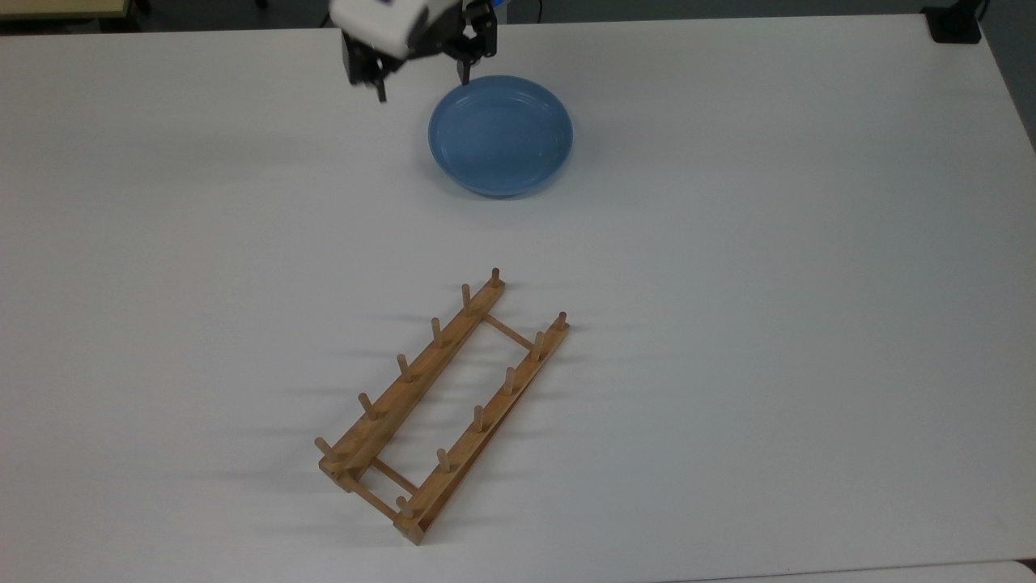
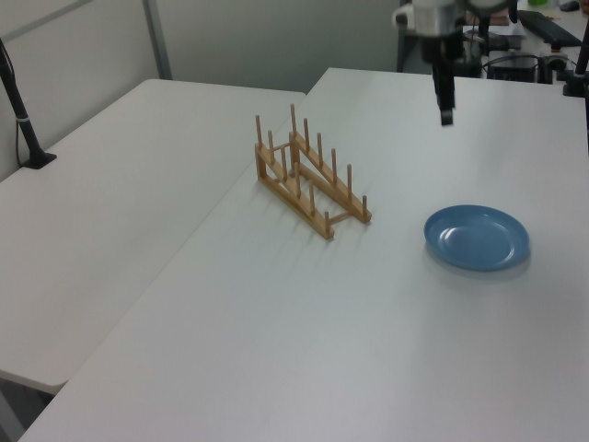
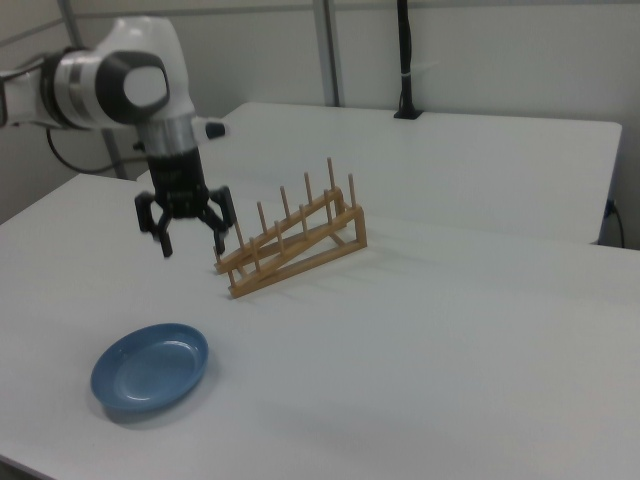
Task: Place plate in plate rack
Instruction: 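Move the open gripper down over the rim of the blue plate, then close the gripper on the plate rim and lift it up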
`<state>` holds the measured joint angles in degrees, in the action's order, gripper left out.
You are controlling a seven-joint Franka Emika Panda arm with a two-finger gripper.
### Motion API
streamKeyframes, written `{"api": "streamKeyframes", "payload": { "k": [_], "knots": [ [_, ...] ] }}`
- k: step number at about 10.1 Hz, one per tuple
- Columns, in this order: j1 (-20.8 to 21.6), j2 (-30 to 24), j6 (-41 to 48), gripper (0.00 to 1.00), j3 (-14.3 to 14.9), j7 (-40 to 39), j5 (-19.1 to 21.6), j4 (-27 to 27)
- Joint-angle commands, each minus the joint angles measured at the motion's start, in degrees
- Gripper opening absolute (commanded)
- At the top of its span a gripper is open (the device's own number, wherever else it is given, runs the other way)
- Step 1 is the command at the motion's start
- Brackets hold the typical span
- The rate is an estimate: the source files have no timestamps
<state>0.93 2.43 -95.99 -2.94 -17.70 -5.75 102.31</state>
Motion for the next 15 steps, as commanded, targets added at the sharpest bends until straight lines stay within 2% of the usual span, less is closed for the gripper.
{"api": "streamKeyframes", "payload": {
  "k": [1, 2, 3, 4, 6, 7, 8, 9, 11, 12, 15],
  "knots": [
    [0.0, 3.7, -1.2, 0.83, 0.0, -14.1, -0.6, 6.6],
    [0.4, 6.4, -2.9, 0.66, 0.0, -14.3, -3.3, 7.8],
    [0.6, 9.0, -4.4, 0.57, 0.0, -14.1, -4.1, 8.5],
    [0.7, 11.4, -5.5, 0.56, -0.2, -13.4, -4.9, 8.5],
    [2.2, 14.5, -6.5, 0.49, -0.3, -10.2, -5.9, 8.4],
    [2.6, 15.1, -6.7, 0.38, -0.3, -9.6, -6.3, 8.4],
    [2.6, 15.2, -6.6, 0.18, -0.3, -9.5, -6.4, 8.2],
    [2.4, 15.1, -6.1, 0.03, -0.3, -9.5, -6.3, 7.8],
    [2.3, 14.7, -5.9, 0.0, -0.3, -9.5, -6.3, 6.7],
    [2.1, 14.6, -4.3, 0.0, -0.3, -9.4, -5.9, 3.5],
    [1.9, 14.1, 3.3, 0.0, 0.0, -7.0, -4.5, -12.4]
  ]
}}
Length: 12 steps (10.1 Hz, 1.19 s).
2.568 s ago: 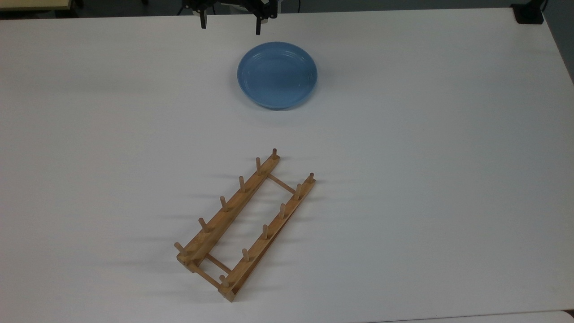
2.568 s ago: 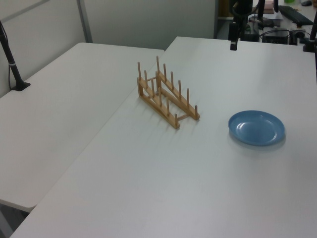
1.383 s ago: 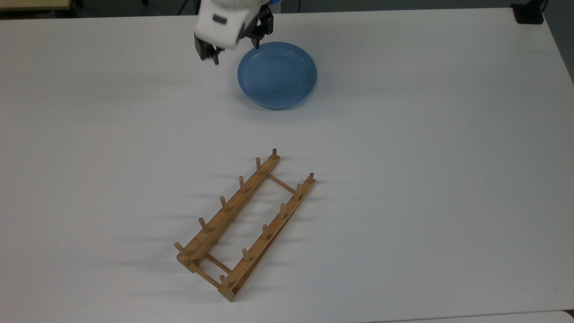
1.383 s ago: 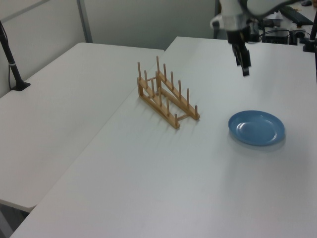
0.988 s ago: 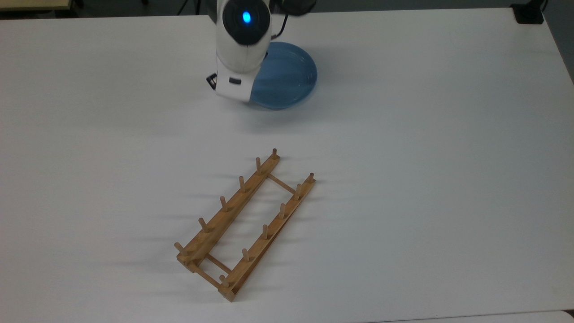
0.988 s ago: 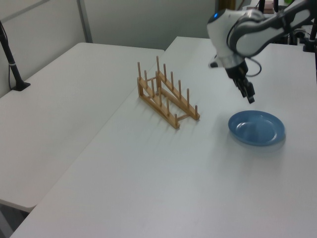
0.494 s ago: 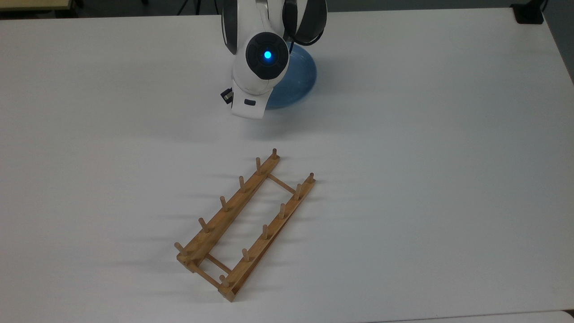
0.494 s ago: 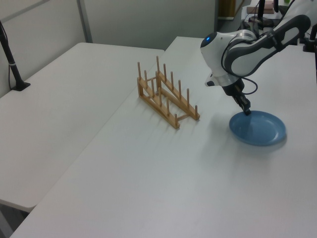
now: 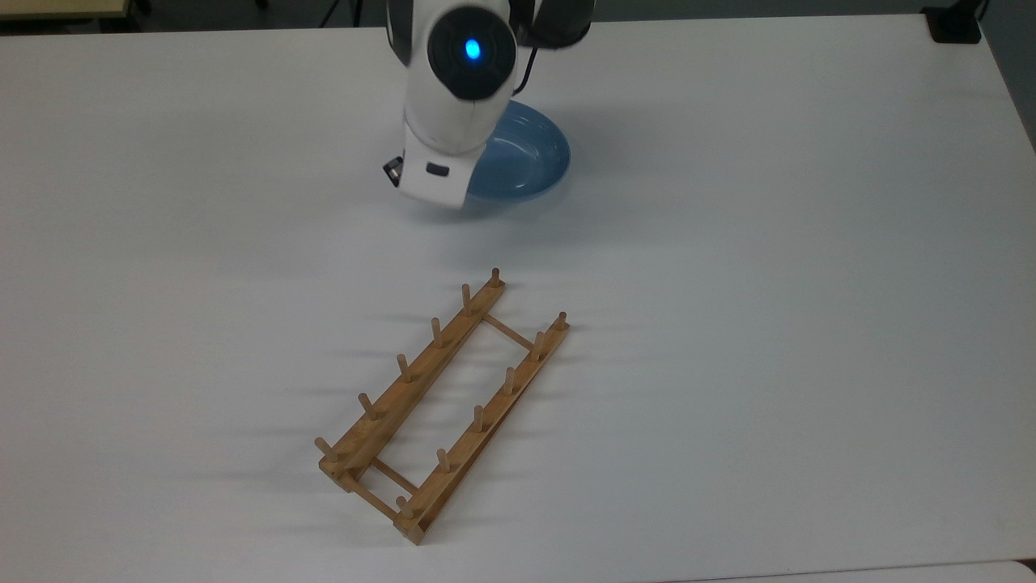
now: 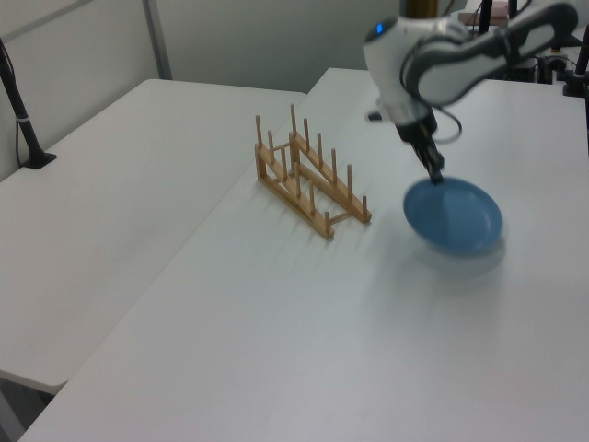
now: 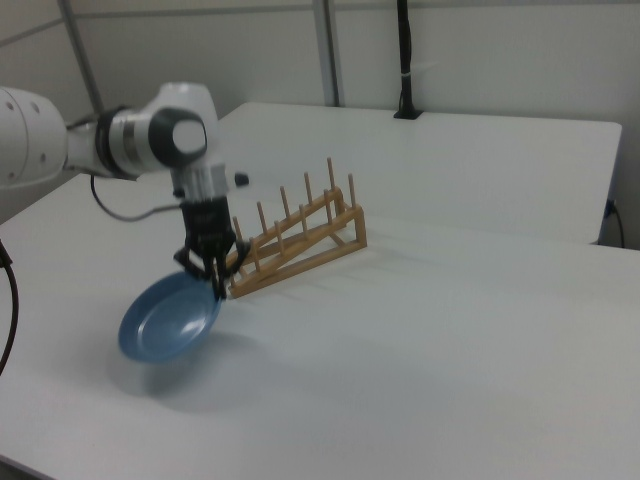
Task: Place plate in plate rack
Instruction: 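Carry the plate over the rack and lower it edge-first between pegs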
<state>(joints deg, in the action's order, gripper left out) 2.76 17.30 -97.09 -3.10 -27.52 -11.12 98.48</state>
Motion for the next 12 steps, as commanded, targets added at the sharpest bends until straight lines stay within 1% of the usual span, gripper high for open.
{"api": "streamKeyframes", "payload": {
  "k": [1, 3, 5, 6, 8, 9, 10, 11, 12],
  "knots": [
    [0.1, -1.3, 3.9, 0.0, 0.5, 6.0, 3.2, -12.0],
    [-1.3, -1.4, 1.8, 0.0, 0.6, 14.7, 3.6, -18.3],
    [-1.5, -1.7, -11.4, 0.0, 0.6, 30.1, 2.9, -18.5],
    [-1.6, -1.7, -19.2, 0.0, 0.6, 35.6, 2.1, -18.1],
    [-2.1, -1.2, -30.0, 0.0, 0.6, 41.6, -3.7, -17.1],
    [-2.1, -1.0, -35.7, 0.0, 0.6, 42.4, -7.6, -14.9],
    [-2.7, -0.6, -39.6, 0.0, 0.6, 42.6, -10.3, -13.5],
    [-3.1, -0.3, -40.7, 0.0, 0.6, 42.6, -13.6, -12.1],
    [-3.1, -0.2, -41.4, 0.0, 0.6, 42.8, -18.1, -10.3]
  ]
}}
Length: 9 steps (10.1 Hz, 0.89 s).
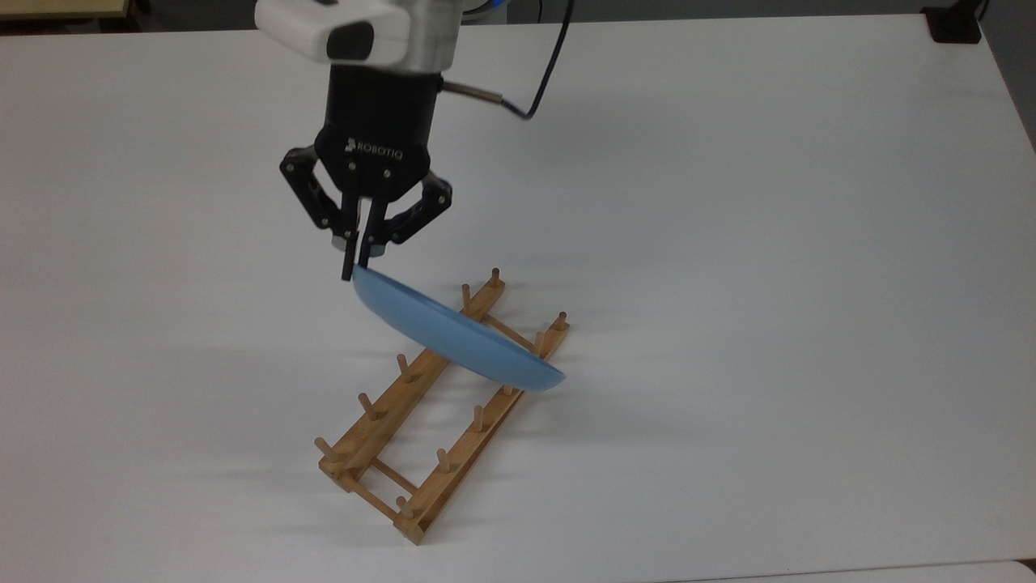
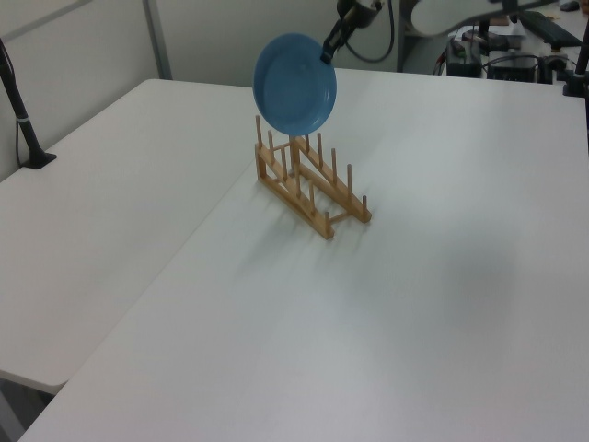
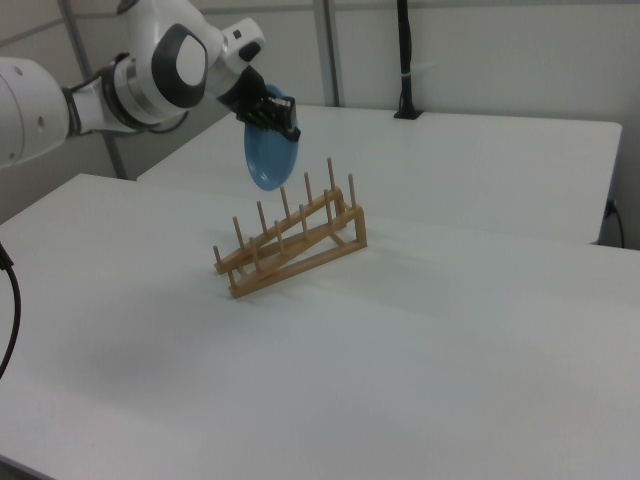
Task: Place plate in plate rack
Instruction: 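Carry the plate over the rack and lower it edge-first between pegs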
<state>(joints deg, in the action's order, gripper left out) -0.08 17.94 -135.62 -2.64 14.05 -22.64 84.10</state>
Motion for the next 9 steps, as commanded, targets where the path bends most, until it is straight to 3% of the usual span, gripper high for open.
{"api": "streamKeyframes", "payload": {
  "k": [1, 5, 9],
  "knots": [
    [-0.3, -0.8, -4.6, 0.0, 0.3, 1.6, -8.1, 5.5],
    [-0.1, 1.3, -5.4, 0.0, 0.3, 9.0, -20.1, 6.6],
    [1.4, 1.5, -5.4, 0.03, 0.0, 10.2, -21.0, 7.2]
  ]
}}
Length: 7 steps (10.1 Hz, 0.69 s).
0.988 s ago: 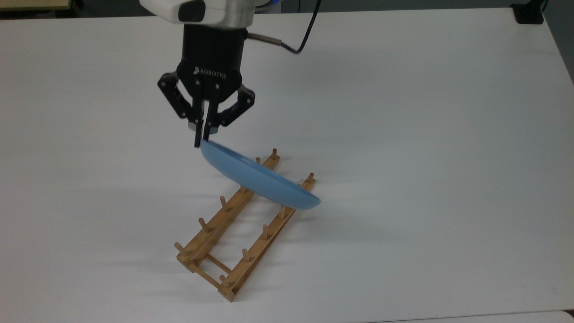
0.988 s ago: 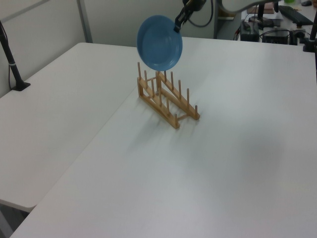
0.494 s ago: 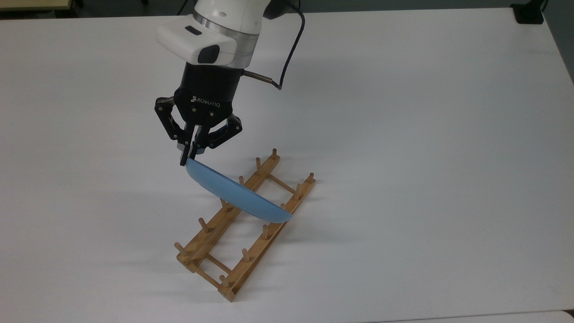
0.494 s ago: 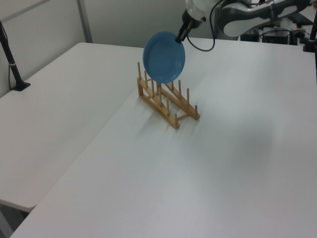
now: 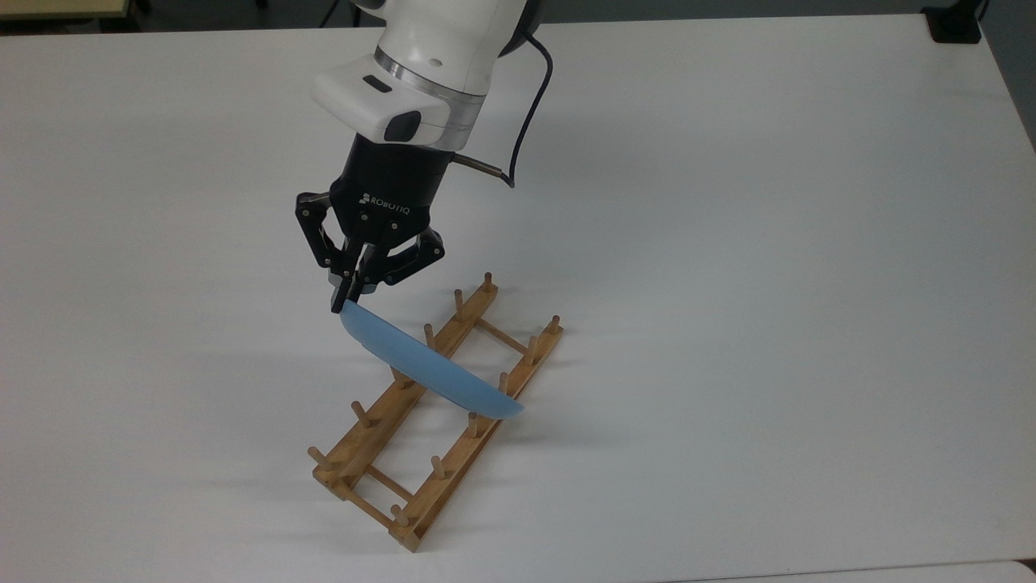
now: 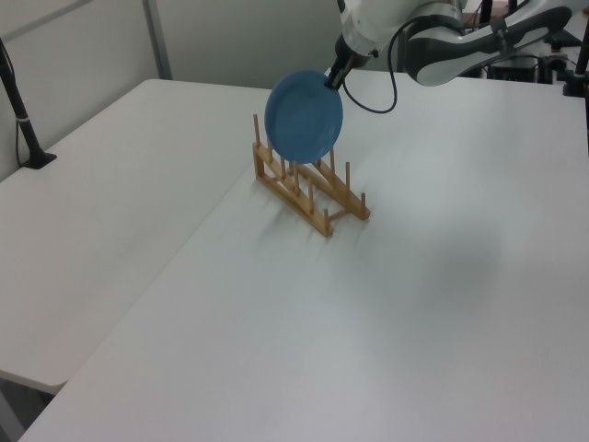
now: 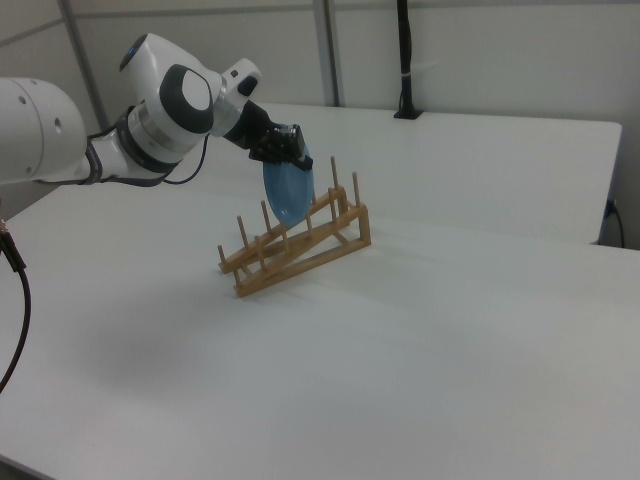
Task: Place plate in plate rack
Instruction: 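Open the gripper to release the plate and raise it away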
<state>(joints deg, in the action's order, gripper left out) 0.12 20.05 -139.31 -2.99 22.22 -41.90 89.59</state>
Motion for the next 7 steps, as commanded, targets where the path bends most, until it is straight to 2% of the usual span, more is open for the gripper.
{"api": "streamKeyframes", "payload": {
  "k": [1, 2, 3, 5, 7],
  "knots": [
    [2.2, -0.4, -1.8, 0.14, 0.4, 2.0, -1.8, 2.1],
    [2.3, -0.3, -1.6, 0.25, 0.4, 2.0, -1.8, 2.1],
    [2.3, -0.3, -1.1, 0.77, 0.4, 2.0, -1.8, 2.1],
    [2.3, -0.7, -0.9, 0.84, 0.3, 2.1, -1.0, 1.6],
    [3.5, -2.2, 3.4, 0.91, 0.0, 8.3, 1.9, 1.3]
  ]
}}
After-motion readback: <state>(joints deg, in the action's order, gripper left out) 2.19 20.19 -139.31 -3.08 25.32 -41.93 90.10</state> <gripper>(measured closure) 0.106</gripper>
